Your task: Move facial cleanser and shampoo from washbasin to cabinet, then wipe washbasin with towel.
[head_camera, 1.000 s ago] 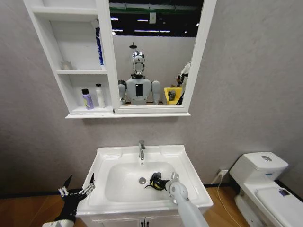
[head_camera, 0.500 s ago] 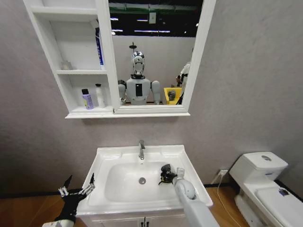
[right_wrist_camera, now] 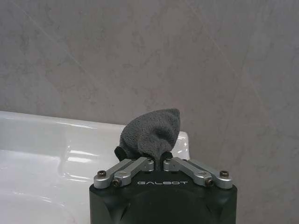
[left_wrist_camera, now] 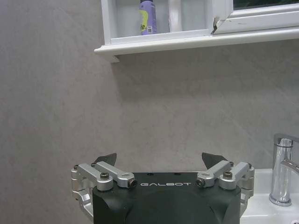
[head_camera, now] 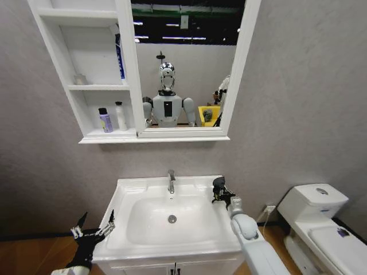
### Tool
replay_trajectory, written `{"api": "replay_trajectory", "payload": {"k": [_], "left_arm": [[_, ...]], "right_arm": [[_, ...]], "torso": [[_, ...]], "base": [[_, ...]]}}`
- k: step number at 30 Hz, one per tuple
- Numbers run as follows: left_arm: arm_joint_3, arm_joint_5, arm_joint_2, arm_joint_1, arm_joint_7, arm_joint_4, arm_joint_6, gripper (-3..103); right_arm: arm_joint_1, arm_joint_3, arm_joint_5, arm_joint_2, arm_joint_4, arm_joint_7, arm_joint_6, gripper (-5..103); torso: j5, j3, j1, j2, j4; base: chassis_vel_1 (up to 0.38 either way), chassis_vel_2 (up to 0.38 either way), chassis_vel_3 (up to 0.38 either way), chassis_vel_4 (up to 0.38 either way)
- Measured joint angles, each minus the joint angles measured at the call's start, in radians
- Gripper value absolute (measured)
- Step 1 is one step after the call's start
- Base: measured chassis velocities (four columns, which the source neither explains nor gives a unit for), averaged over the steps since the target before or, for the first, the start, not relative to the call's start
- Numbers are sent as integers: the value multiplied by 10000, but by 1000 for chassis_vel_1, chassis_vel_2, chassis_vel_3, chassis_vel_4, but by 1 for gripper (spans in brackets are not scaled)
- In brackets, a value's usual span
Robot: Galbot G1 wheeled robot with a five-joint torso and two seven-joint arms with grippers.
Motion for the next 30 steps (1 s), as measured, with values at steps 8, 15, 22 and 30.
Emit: {"api": "replay_trajectory", "payload": {"k": [8, 15, 22, 30], "left_arm": [[0, 0, 0, 0, 0, 0, 0, 100], [0, 0, 0, 1, 0, 0, 0, 100], [0, 0, 0, 0, 0, 0, 0, 100], [0, 0, 0, 0, 0, 0, 0, 100]], "right_arm": [[428, 174, -395, 364, -982, -125, 235, 14], [564, 117, -430, 293, -944, 166, -61, 47], [427, 61, 140, 145, -487, 301, -429, 69], [-258, 195, 352, -243, 611, 589, -749, 99]], "torso": [[-3, 0, 0, 0, 1], [-5, -1, 0, 0, 1], [-4, -1, 0, 0, -1], [-3, 0, 0, 0, 1]], "base": [[0, 0, 0, 0], [0, 0, 0, 0], [0, 0, 0, 0], [0, 0, 0, 0]]}}
